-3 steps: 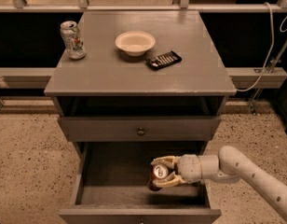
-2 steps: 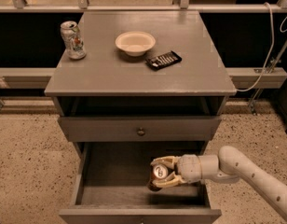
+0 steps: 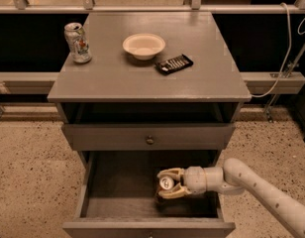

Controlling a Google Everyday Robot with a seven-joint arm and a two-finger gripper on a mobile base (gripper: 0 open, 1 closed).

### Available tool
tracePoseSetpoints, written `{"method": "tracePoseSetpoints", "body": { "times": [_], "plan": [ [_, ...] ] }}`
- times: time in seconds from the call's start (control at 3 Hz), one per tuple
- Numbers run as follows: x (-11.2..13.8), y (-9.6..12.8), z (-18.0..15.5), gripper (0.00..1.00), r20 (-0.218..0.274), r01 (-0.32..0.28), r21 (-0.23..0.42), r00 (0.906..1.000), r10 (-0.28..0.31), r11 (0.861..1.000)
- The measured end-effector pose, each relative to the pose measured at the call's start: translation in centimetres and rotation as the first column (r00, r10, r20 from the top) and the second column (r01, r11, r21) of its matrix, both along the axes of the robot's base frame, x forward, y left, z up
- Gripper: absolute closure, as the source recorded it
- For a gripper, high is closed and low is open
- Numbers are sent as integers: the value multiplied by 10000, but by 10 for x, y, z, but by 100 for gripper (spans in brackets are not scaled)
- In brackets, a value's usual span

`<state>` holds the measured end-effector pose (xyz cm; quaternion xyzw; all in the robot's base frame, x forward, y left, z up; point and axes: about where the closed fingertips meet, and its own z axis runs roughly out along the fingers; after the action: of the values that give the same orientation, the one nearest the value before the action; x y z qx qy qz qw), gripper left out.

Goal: Place orange can into middle drawer

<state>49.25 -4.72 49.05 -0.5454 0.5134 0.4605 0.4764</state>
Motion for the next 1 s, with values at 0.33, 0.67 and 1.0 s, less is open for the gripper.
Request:
{"method": "tracePoseSetpoints", "body": {
  "times": [0.33, 0.67, 1.0],
  "plan": [
    [2, 0, -4, 100, -34, 31, 29, 10000, -31, 10000],
    [5, 3, -7, 100, -1, -47, -237, 10000, 47, 9997],
    [2, -2, -11, 100, -165, 163, -775, 9997, -177, 9969]
  ]
}}
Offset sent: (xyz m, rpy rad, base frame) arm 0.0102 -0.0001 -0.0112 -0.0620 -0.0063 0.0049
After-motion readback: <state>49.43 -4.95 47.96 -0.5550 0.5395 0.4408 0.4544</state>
